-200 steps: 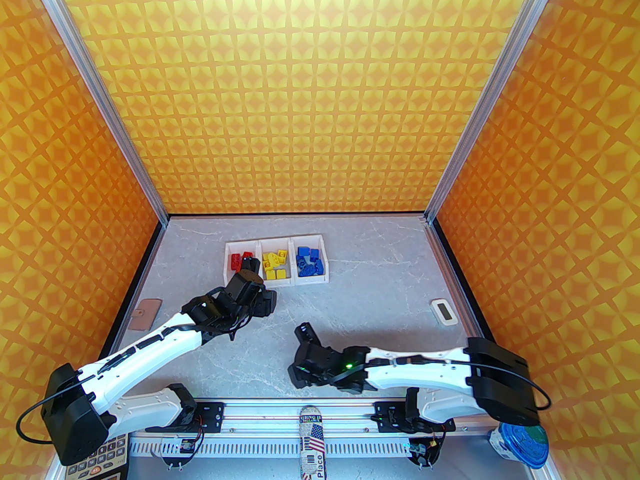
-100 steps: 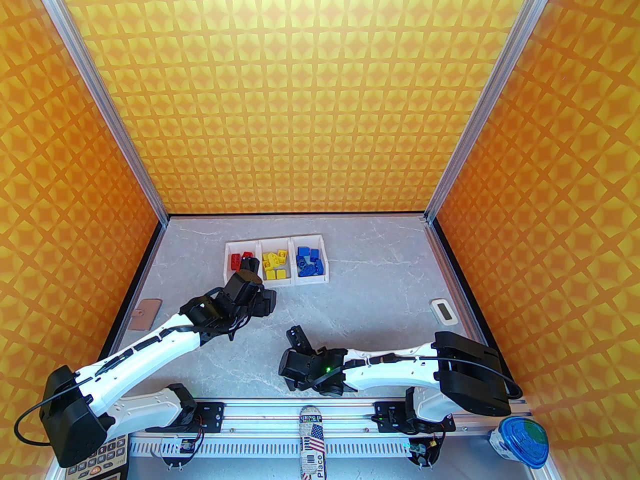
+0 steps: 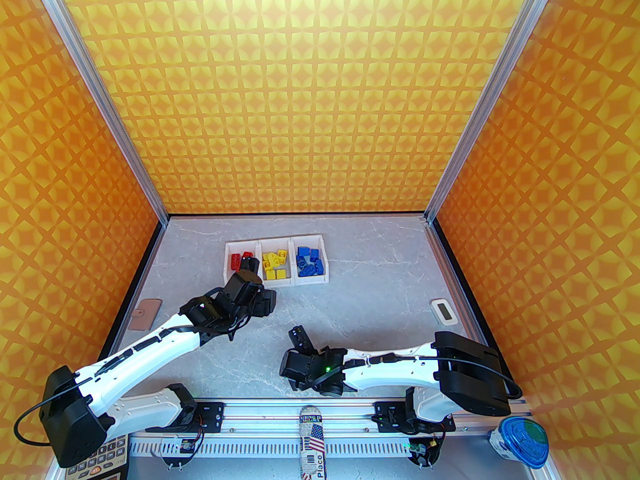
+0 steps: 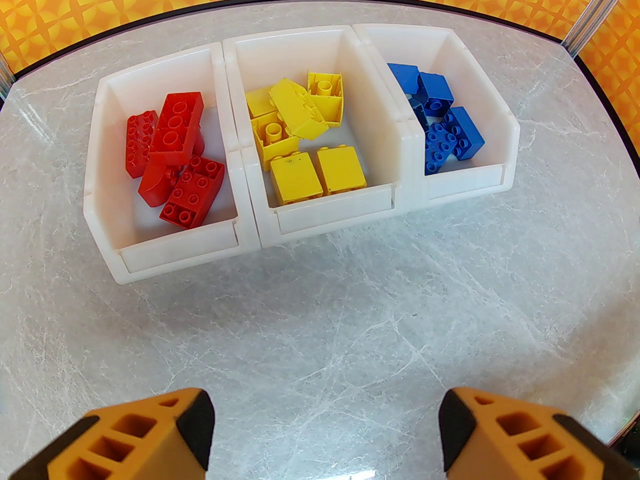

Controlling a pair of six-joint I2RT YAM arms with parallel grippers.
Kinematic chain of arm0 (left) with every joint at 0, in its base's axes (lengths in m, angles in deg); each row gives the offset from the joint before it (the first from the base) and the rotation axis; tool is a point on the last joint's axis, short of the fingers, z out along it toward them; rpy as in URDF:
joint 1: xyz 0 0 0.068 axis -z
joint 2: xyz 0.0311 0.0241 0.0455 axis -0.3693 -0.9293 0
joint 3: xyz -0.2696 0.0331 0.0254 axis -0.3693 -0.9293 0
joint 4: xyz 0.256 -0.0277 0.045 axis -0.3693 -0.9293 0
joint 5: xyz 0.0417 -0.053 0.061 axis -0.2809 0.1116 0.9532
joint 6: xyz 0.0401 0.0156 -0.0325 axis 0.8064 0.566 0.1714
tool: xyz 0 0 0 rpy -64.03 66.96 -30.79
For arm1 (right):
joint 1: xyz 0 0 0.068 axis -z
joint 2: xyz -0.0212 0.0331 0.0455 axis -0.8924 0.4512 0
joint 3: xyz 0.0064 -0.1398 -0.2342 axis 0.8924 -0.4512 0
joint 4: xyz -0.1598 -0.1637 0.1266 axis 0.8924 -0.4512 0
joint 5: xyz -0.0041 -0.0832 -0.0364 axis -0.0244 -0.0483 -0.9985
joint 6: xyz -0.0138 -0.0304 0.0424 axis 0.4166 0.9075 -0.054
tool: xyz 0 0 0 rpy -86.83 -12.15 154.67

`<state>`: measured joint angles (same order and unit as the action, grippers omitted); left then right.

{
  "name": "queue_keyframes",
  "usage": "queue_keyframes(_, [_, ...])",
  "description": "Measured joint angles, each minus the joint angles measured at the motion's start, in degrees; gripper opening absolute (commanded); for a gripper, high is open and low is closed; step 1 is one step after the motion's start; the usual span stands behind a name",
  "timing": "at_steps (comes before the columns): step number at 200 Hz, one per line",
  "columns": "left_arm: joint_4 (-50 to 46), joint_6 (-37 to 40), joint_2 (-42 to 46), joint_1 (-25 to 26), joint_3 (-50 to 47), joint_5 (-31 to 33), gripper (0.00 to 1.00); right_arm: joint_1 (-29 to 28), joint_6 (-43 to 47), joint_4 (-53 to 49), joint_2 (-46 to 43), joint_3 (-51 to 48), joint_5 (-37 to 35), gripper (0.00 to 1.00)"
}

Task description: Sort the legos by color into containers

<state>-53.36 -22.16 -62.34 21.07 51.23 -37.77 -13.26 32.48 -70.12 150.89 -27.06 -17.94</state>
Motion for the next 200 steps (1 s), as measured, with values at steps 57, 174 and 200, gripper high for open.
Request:
queue_keyframes(57, [0.0, 0.0, 0.7, 0.0, -0.8, 0.0, 0.79, 0.0, -0.2, 0.6, 2.6, 0.8, 2.1, 0.88])
queue_keyframes(174, [0.0, 0.0, 2.7, 0.0, -1.9, 0.0, 0.78, -1.0, 0.8, 2.3, 4.4, 2.8, 3.4, 0.87])
queue_keyframes(200, [0.0, 0.0, 2.8, 0.0, -1.9, 0.0, 0.79, -1.0, -0.4, 0.8, 5.7, 3.4, 2.0, 0.87])
